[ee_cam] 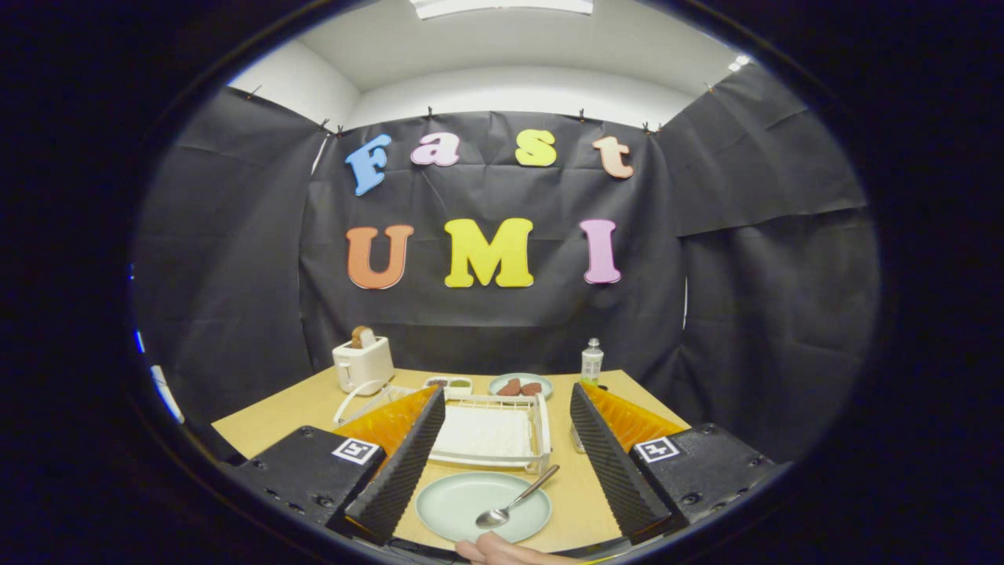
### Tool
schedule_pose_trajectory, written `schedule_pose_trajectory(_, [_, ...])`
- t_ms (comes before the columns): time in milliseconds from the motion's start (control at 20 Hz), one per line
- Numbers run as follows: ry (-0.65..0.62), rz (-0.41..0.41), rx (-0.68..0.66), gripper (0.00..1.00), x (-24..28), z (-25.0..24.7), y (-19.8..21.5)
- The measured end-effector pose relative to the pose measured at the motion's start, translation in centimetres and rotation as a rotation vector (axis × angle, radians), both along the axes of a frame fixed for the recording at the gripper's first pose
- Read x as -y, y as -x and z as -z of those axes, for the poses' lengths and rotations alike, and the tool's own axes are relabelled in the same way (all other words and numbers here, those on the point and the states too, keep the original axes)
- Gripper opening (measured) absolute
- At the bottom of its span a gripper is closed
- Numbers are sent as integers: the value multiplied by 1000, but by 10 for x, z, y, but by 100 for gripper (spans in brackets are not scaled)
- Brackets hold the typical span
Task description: Take the plate from the dish rack, then take the spoon from the basket and place it into the plate.
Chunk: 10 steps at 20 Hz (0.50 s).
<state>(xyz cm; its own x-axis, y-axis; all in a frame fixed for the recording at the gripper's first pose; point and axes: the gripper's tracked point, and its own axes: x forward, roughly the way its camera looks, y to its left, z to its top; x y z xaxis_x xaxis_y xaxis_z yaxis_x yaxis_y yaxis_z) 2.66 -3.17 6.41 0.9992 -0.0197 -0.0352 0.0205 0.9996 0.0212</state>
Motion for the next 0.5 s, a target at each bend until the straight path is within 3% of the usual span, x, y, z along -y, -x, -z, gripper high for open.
schedule_pose_trajectory(500, [15,50,-18,100,4,14,-1])
